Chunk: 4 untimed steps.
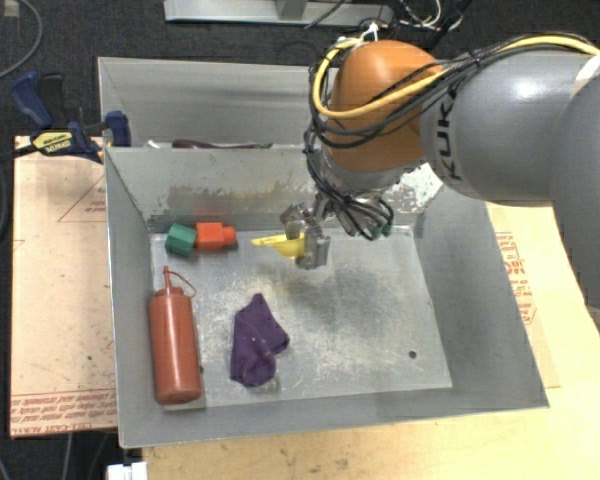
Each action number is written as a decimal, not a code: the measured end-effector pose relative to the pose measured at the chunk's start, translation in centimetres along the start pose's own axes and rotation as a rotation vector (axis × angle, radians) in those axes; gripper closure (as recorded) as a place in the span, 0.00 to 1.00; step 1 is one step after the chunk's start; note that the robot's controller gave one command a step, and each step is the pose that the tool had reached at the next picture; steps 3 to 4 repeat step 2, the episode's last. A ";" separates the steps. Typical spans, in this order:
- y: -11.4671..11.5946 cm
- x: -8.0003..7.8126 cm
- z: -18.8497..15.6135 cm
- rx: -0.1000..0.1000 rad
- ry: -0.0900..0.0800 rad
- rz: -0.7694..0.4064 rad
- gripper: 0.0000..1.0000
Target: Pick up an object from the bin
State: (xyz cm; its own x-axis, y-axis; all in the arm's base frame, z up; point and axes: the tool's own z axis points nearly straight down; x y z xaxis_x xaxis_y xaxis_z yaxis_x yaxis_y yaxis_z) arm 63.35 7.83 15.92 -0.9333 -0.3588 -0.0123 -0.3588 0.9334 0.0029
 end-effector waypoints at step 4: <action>0.8 -0.9 -8.8 0.001 0.000 -0.015 1.00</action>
Offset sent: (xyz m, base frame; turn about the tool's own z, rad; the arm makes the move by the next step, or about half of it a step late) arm 0.0021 0.0285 0.1298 -0.0354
